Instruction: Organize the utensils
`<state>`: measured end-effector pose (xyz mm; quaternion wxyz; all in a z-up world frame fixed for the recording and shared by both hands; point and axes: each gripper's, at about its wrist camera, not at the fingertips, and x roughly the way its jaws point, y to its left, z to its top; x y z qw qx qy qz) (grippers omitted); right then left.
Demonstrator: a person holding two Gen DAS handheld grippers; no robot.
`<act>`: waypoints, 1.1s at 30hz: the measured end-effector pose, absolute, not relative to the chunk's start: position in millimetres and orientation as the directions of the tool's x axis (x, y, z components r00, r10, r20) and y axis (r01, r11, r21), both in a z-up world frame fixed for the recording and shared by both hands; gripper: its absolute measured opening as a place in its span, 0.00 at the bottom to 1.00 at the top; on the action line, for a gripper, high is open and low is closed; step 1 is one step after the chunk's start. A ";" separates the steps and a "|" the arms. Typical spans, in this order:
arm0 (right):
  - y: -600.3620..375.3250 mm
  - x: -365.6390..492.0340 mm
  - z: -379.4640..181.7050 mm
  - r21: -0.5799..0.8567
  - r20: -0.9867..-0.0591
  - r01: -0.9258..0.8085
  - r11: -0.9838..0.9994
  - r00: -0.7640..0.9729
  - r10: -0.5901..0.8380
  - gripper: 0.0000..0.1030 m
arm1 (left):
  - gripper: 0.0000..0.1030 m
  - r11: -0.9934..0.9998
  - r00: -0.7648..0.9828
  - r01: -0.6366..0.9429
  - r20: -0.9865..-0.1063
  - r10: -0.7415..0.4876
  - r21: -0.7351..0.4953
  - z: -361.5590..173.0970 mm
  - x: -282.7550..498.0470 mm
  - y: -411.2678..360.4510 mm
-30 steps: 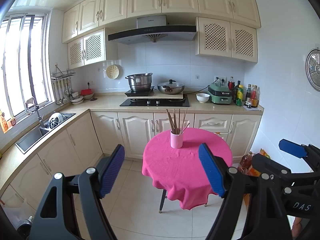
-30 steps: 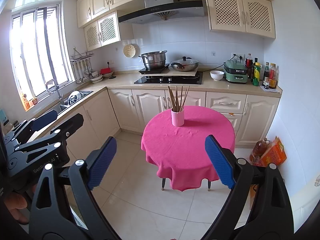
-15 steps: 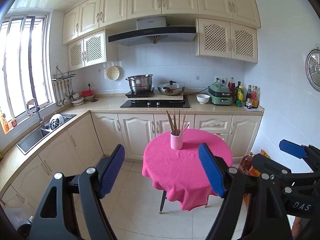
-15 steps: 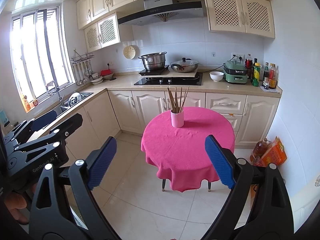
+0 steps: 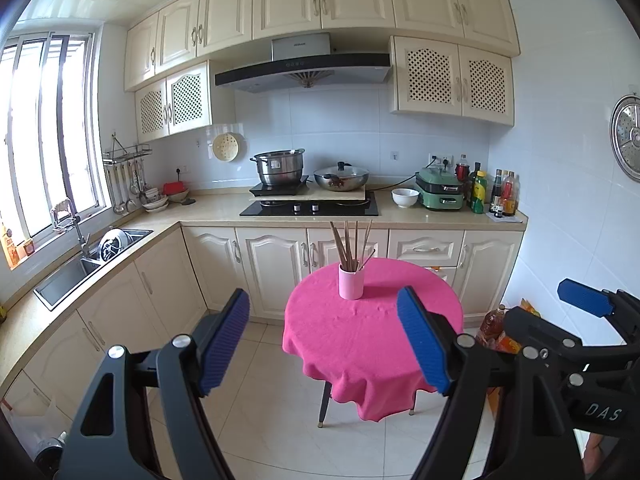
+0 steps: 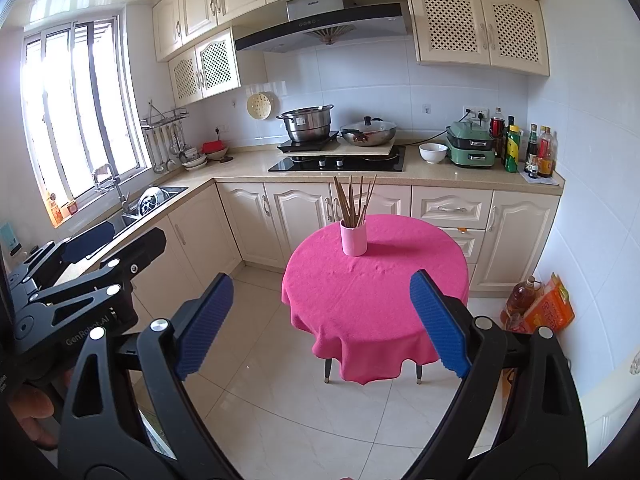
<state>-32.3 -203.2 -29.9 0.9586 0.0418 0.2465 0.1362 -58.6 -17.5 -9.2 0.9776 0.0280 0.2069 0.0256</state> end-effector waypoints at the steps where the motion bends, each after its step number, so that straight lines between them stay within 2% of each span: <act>1: -203.2 -32.5 -29.9 0.147 -0.461 -0.241 0.959 0.841 0.282 0.86 | 0.73 0.997 0.913 -0.039 -0.403 0.062 0.065 -9.0 -58.4 -18.0; 33: -218.0 -30.9 -28.0 0.163 -0.456 -0.260 0.952 0.836 0.307 0.86 | 0.73 0.995 0.910 -0.052 -0.406 0.084 0.088 -3.4 -58.3 -35.8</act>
